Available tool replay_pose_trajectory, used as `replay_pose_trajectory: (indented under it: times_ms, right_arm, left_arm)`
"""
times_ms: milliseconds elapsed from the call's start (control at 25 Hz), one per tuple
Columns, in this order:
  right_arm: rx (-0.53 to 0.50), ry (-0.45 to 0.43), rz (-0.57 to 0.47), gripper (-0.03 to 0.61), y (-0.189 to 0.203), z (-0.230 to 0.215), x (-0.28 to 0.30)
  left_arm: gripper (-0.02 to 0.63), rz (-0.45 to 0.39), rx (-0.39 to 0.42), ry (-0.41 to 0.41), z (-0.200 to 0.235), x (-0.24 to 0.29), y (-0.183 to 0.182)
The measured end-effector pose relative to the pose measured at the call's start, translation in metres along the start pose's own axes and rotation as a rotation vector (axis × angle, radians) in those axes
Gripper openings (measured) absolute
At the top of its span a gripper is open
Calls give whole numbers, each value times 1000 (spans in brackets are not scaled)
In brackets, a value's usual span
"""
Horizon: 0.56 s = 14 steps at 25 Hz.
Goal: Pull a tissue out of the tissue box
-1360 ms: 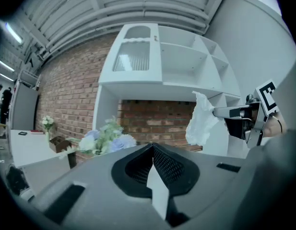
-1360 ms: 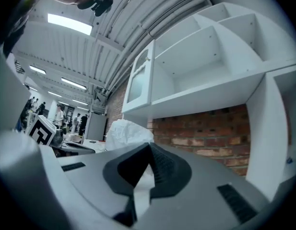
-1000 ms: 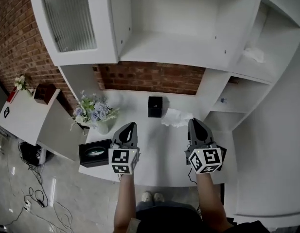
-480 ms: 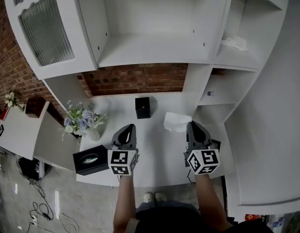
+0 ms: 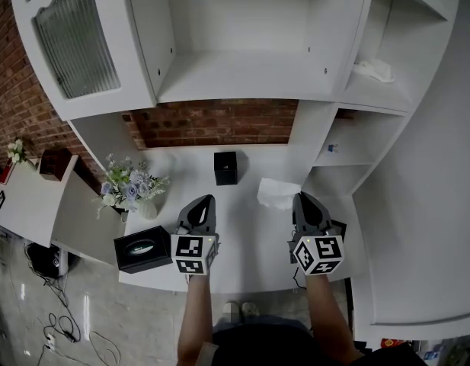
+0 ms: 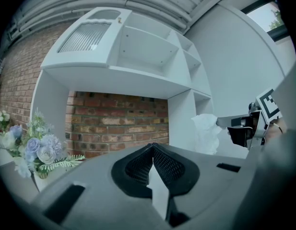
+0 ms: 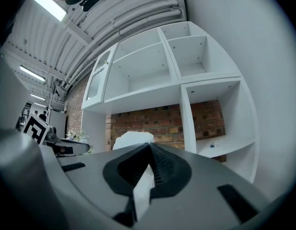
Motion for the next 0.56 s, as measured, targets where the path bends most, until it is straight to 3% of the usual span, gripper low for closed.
replay_pose_trajectory:
  times_ms: [560]
  right_arm:
    - [0, -19, 12, 2, 6, 3, 4]
  left_arm:
    - [9, 0, 2, 9, -4, 4, -1]
Point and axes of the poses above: the fingertips, and each gripper's own axes: x forward along the fingers, z to its left, y out of its underside, the point moved 1 cm from there along -x, backward along the fingers, and after that the axes turned 4 degrees about -y, right-handed, at the moved point
